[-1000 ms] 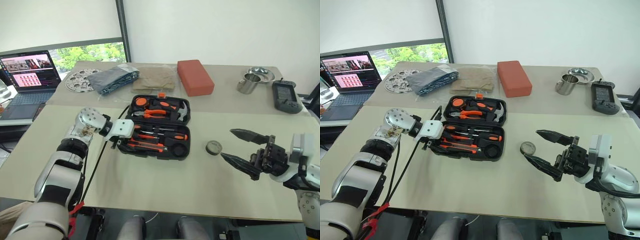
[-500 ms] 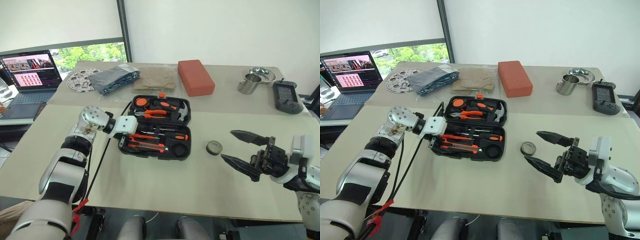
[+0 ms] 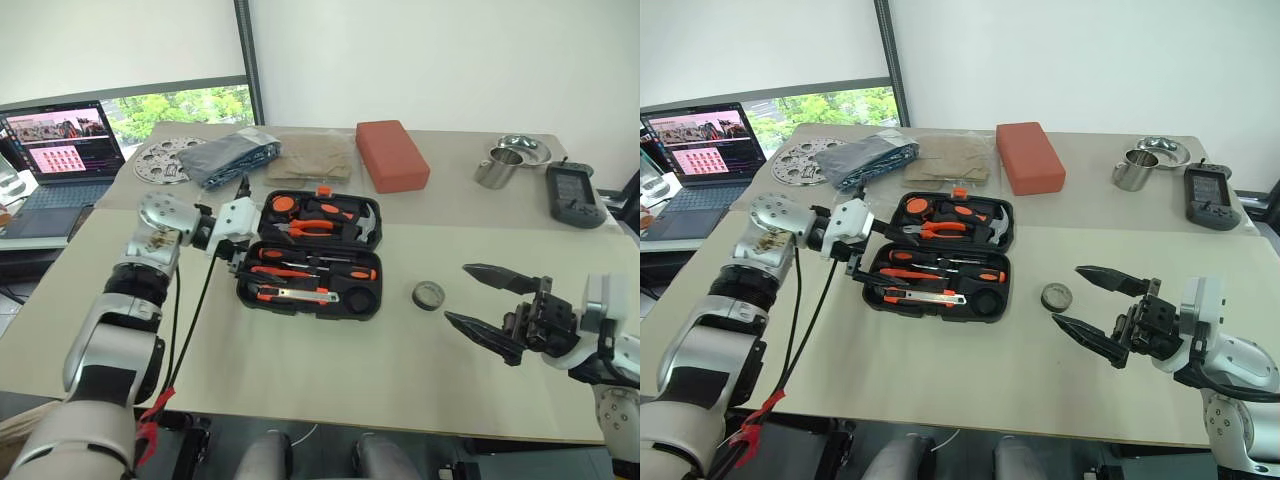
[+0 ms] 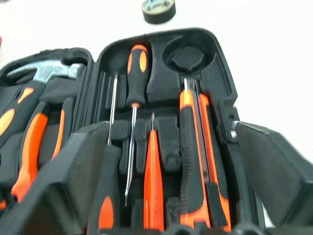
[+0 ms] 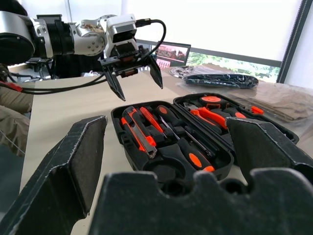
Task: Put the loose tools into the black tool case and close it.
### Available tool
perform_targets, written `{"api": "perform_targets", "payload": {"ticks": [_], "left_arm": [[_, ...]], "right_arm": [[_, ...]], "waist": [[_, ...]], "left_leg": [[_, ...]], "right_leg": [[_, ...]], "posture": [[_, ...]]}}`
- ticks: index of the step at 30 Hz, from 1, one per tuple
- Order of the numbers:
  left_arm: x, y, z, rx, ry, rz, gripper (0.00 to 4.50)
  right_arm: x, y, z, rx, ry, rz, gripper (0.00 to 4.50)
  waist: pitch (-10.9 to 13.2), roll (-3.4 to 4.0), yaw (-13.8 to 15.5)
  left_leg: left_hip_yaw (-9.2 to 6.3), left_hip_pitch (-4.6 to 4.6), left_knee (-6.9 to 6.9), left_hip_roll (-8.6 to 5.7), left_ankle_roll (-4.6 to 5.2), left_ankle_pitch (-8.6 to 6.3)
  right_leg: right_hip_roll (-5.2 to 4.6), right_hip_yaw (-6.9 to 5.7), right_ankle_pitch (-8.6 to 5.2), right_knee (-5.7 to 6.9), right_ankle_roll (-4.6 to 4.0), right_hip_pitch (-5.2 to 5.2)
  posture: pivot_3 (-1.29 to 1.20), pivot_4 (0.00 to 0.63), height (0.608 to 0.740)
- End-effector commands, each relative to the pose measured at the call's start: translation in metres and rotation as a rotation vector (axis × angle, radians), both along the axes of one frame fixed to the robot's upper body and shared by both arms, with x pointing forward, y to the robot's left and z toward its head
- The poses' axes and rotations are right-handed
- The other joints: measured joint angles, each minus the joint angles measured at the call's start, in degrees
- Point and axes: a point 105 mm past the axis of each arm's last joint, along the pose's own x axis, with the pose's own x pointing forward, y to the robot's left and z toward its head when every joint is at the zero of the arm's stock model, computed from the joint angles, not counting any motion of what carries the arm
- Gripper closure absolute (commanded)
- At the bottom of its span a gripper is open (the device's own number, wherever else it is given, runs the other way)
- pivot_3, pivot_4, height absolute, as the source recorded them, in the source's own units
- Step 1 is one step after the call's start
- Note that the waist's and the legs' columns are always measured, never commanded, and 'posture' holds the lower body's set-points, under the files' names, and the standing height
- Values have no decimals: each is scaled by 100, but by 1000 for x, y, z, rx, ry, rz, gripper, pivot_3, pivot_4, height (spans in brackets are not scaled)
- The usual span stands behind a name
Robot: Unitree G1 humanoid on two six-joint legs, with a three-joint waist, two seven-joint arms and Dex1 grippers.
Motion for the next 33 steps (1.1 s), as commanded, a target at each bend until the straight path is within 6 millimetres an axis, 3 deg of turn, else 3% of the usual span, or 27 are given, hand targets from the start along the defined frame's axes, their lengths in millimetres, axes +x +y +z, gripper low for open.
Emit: {"api": "perform_targets", "payload": {"ticks": [1,9,19,23,26,33], "left_arm": [[-4,-7,-1,-56,11,-26,1892],[-8,-16,-25,-68,91,-36,4485],[3,-9,-65,85,87,70,4485],[7,-10,-70,94,90,104,4485],[6,-13,-68,71,105,88,4485],[2,-22,-35,-129,129,9,4485]], "right_arm": [[-2,0,6,-8,-47,4,0],[-3,-2,7,-13,-51,-6,0],[-5,-2,9,-19,-55,-22,0],[-4,0,10,-19,-56,-20,0],[-4,2,10,-17,-56,-18,0],[-4,3,11,-18,-54,-19,0]], "waist": [[0,0,0],[0,-1,-22],[0,0,0],[1,-2,18],[0,-2,10],[-11,17,5]], "left_leg": [[0,0,0,0,0,0],[1,5,1,-2,1,1],[3,5,3,-5,2,1],[5,10,7,-9,18,12],[6,12,10,-10,28,18],[7,-4,11,-14,32,21]], "right_leg": [[0,0,0,0,-1,0],[5,1,3,6,-5,0],[6,1,2,6,-4,2],[6,2,-11,11,21,13],[4,4,-12,17,29,16],[4,1,-11,19,28,2]], "posture": [[0,150,740],[0,150,740],[0,150,740],[0,150,740],[0,150,740],[0,150,740]]}}
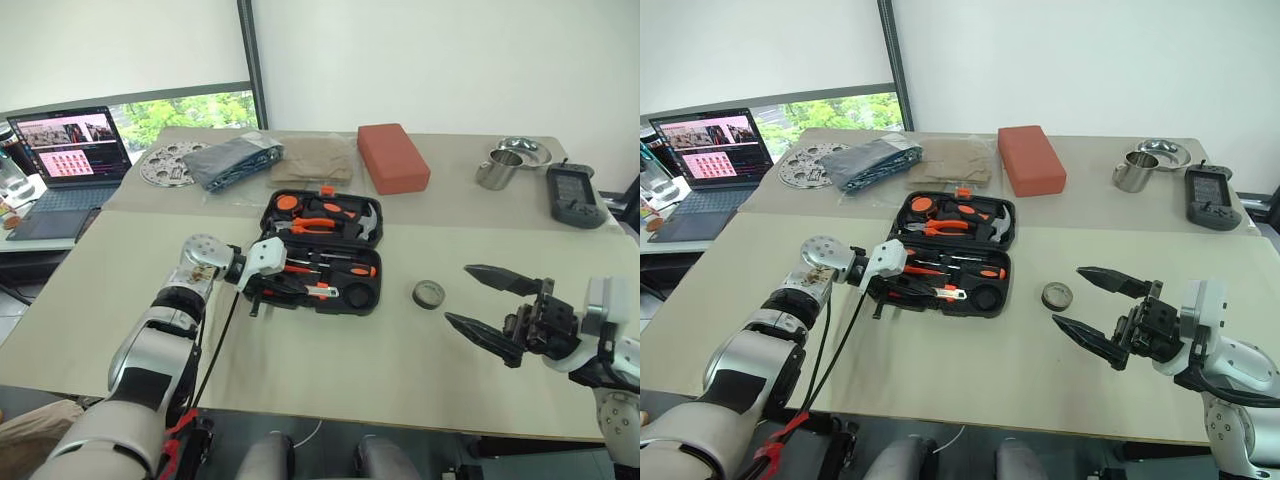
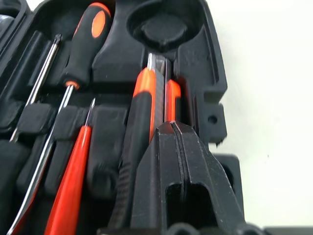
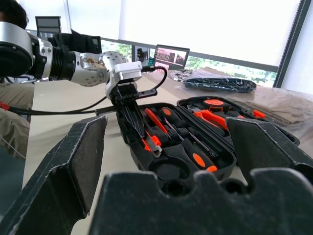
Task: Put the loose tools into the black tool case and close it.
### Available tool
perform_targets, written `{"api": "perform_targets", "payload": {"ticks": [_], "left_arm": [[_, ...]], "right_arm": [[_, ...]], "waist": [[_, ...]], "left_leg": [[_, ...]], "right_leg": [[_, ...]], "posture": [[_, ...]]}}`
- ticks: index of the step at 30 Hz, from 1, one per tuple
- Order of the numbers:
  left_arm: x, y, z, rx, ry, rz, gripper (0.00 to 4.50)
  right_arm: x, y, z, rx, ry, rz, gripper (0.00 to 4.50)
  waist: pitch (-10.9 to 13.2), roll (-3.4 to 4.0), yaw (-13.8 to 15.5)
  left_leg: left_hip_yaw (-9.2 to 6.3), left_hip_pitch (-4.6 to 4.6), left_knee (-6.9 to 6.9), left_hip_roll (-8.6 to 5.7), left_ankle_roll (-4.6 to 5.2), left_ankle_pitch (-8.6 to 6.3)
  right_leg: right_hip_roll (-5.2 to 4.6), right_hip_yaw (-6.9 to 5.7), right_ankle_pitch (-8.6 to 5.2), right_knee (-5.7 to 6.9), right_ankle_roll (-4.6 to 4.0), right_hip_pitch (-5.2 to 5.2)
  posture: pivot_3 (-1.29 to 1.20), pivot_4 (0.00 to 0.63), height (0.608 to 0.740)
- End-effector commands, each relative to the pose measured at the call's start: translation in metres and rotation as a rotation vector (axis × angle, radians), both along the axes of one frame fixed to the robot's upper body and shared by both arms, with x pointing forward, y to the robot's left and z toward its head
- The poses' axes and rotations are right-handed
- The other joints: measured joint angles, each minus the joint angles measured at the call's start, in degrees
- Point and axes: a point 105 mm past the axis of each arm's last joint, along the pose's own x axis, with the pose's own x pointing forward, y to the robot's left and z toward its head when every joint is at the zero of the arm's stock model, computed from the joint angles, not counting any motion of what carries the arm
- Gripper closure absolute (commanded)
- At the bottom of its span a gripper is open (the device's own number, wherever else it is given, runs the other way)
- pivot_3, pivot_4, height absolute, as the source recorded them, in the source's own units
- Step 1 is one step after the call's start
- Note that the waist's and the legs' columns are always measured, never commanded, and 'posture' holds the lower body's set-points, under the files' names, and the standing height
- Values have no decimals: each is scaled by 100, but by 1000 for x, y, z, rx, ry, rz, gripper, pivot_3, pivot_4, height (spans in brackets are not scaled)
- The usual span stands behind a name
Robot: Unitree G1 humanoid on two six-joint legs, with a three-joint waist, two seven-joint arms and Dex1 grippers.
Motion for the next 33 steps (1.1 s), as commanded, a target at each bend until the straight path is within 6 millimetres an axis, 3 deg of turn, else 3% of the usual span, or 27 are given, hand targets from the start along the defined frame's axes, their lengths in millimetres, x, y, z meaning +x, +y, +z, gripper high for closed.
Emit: {"api": "perform_targets", "payload": {"ticks": [1,6,14,33], "left_arm": [[6,-3,32,-131,-41,-9,4485],[12,2,32,-113,-85,43,4485],[14,6,15,-13,-98,69,4485],[-5,8,-45,213,-94,17,4485]], "right_arm": [[-2,2,10,-15,-45,6,0],[0,5,12,-14,-46,11,0],[1,7,14,-18,-49,20,0],[-2,9,14,-22,-38,8,0]], "waist": [[0,-1,-11],[1,-2,-11],[1,-2,-9],[-23,11,-9]], "left_leg": [[0,-3,0,0,0,0],[-3,-7,-3,-5,2,-1],[-6,-6,-3,-7,2,-1],[-8,16,-1,-14,1,-1]], "right_leg": [[1,0,4,-1,-6,-2],[1,1,13,-6,-22,-2],[1,2,11,-6,-20,-1],[-7,8,-1,0,1,21]], "posture": [[0,150,740],[0,150,740],[0,150,740],[0,150,740]]}}
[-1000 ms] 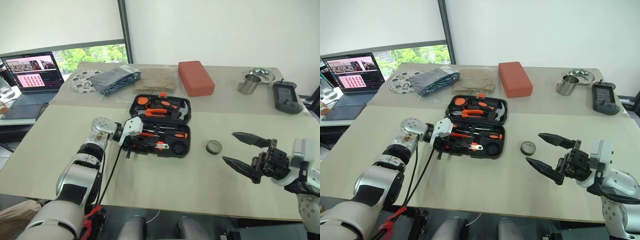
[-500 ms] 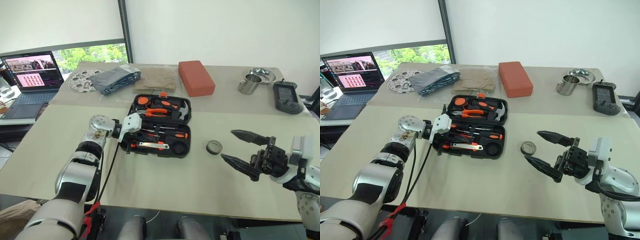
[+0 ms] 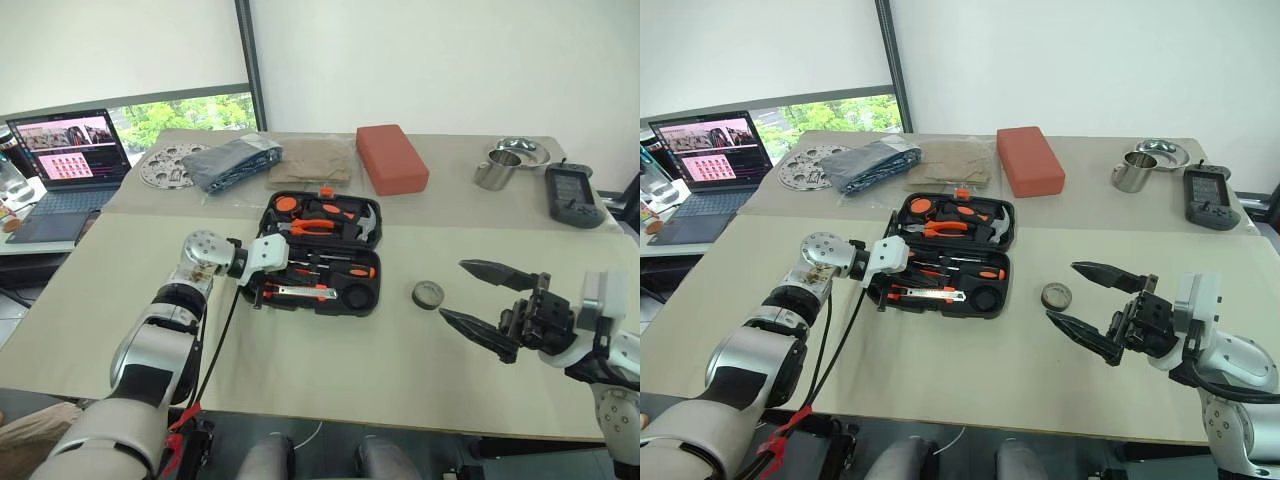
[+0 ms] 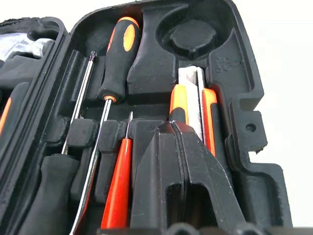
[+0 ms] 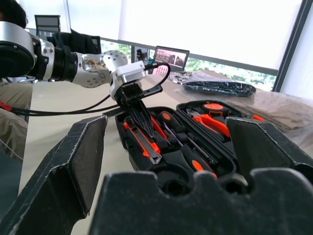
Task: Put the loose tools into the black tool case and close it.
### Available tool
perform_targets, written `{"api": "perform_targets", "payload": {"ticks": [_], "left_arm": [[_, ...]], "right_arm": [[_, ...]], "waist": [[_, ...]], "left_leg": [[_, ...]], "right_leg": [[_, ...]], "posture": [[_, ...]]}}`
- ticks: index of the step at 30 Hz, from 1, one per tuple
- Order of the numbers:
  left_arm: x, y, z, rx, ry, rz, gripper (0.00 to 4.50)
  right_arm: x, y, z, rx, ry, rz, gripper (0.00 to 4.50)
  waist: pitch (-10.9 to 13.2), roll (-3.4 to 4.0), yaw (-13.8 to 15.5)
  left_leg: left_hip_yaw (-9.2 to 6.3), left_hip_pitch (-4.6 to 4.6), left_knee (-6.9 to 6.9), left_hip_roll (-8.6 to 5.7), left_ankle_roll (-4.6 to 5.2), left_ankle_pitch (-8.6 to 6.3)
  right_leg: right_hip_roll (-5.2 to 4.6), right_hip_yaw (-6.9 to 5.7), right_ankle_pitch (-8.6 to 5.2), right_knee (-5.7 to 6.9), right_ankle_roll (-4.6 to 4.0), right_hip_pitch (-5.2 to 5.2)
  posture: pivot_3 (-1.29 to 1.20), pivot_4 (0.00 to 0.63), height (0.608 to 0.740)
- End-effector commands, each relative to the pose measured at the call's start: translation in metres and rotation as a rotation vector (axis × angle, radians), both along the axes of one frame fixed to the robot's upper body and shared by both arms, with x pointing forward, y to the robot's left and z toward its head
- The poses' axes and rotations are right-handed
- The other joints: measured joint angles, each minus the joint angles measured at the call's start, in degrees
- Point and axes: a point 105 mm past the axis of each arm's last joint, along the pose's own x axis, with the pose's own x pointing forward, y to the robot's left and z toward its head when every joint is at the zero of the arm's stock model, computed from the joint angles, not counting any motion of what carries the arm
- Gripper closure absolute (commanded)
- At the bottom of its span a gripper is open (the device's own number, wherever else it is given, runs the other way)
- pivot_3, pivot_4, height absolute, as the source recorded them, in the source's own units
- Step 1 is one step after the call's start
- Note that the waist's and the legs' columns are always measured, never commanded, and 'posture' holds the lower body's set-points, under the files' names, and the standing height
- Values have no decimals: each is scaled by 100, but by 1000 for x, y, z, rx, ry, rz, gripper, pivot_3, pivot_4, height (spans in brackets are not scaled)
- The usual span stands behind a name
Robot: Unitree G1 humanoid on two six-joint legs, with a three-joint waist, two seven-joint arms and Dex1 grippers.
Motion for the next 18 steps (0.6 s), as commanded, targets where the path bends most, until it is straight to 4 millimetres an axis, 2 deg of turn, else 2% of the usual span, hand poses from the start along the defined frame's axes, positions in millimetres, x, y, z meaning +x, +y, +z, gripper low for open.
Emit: {"api": "perform_targets", "payload": {"ticks": [1,8,12,17,18], "left_arm": [[-18,6,-43,141,97,-24,4485],[-24,8,-63,188,93,-13,4485],[-20,8,-59,157,72,24,4485],[-4,2,-20,-50,72,85,4485],[-1,2,-12,-88,70,90,4242]], "right_arm": [[-4,2,8,-14,-33,7,0],[-3,2,8,-21,-29,9,0],[-2,3,9,-22,-29,12,0],[5,4,3,-63,20,-14,0],[6,4,1,-75,37,-18,0]], "waist": [[-6,-2,0],[-37,-3,12],[-45,-6,7],[-41,-10,-15],[-37,-15,-19]], "left_leg": [[0,2,0,0,0,0],[0,2,1,-7,0,0],[-2,8,1,-7,0,0],[1,40,1,-5,-1,0],[0,49,1,-4,-1,0]], "right_leg": [[0,0,0,0,1,1],[-5,1,0,-1,1,4],[-7,2,-2,-3,3,27],[-7,-1,-7,-10,9,66],[-7,-2,-7,-10,9,63]], "posture": [[0,150,740],[0,150,740],[0,150,740],[0,150,740],[0,150,740]]}}
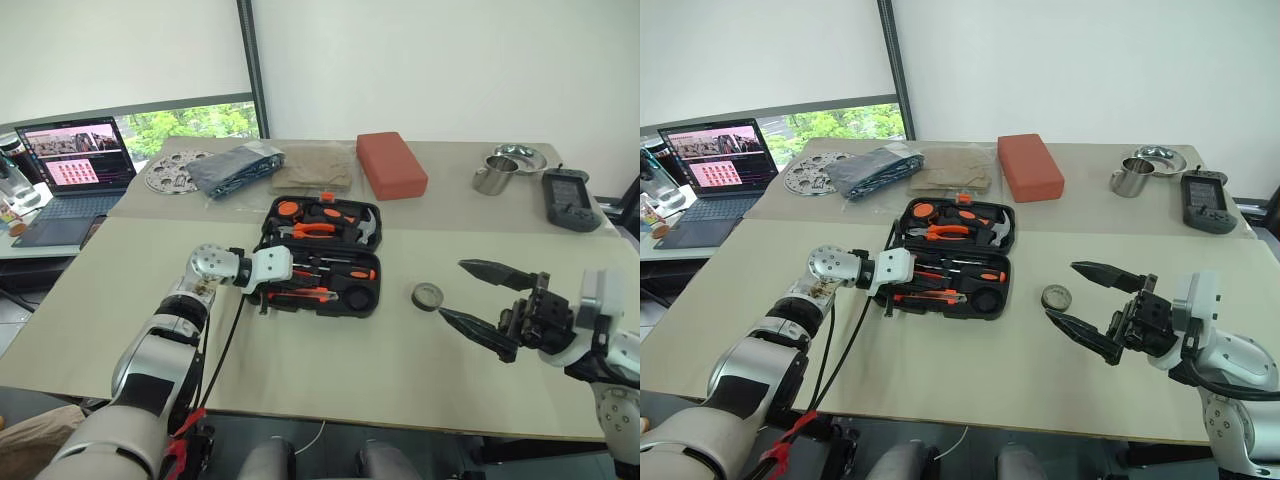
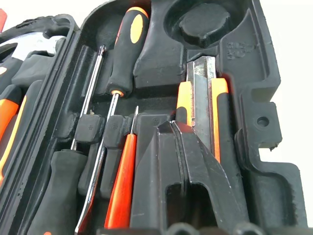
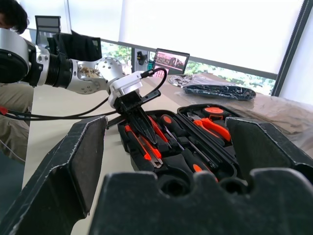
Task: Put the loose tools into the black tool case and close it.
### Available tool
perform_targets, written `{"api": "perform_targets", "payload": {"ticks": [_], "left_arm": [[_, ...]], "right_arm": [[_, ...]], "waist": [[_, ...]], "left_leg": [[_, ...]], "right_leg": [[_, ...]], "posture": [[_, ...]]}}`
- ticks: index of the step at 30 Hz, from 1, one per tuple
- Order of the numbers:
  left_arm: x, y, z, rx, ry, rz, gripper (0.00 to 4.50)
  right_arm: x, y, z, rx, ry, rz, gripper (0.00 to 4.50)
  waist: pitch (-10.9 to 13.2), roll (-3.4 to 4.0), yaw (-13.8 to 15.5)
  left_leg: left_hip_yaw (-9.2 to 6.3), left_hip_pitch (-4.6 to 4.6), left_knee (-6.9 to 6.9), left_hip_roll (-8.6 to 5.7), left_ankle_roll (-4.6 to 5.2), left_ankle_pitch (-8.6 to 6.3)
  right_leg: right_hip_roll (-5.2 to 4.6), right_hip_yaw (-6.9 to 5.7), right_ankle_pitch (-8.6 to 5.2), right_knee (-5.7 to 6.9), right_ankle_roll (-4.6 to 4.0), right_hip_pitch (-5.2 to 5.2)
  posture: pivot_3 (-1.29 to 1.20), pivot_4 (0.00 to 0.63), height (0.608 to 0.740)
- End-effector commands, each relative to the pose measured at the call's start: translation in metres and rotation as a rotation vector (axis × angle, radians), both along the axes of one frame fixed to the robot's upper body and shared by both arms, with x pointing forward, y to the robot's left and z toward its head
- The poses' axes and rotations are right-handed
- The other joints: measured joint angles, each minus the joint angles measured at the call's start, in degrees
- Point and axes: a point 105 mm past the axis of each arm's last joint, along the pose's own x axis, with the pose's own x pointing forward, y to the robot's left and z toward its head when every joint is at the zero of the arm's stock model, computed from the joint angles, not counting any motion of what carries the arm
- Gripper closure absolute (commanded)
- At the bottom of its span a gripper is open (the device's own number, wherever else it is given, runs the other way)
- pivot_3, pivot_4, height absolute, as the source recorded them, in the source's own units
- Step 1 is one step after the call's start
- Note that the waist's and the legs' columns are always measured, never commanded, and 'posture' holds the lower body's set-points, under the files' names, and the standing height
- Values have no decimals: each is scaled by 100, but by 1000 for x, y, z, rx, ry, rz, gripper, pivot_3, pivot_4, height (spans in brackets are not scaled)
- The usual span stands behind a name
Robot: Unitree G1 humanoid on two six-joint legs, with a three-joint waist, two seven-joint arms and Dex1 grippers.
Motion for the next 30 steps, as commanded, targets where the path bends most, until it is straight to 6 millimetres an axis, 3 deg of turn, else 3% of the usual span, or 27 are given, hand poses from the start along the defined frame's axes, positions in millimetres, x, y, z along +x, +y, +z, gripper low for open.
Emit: {"api": "perform_targets", "payload": {"ticks": [1,6,12,19,28,30], "left_arm": [[-1,5,8,-88,80,20,3985],[-4,13,46,-253,133,-14,2280],[-30,22,87,-331,174,-68,145],[-67,24,119,-287,154,-92,38],[-92,28,122,-214,138,-47,38],[-96,32,118,-190,141,-28,0]], "right_arm": [[3,5,0,-55,31,-6,0],[11,5,-10,-146,76,-26,0],[34,3,-37,-369,149,-89,0],[63,-3,-65,-605,255,-117,0],[81,-4,-76,-665,331,-104,0],[82,0,-77,-667,331,-81,552]], "waist": [[8,-10,-7],[14,-6,-24],[21,-8,-66],[40,-3,-127],[53,3,-133],[55,3,-134]], "left_leg": [[0,-1,0,0,0,0],[-5,-75,1,-2,1,2],[-18,-77,-12,22,3,0],[-22,-68,-8,32,3,1],[-20,-64,-11,35,3,0],[-21,-64,-12,35,3,0]], "right_leg": [[1,-1,0,0,0,-7],[4,1,11,12,-17,-89],[5,0,24,2,-41,-91],[7,0,23,2,-39,-89],[6,3,24,-1,-42,-89],[5,3,24,-3,-42,-89]], "posture": [[0,150,740],[0,150,740],[0,150,740],[0,150,740],[0,150,740],[0,150,740]]}}
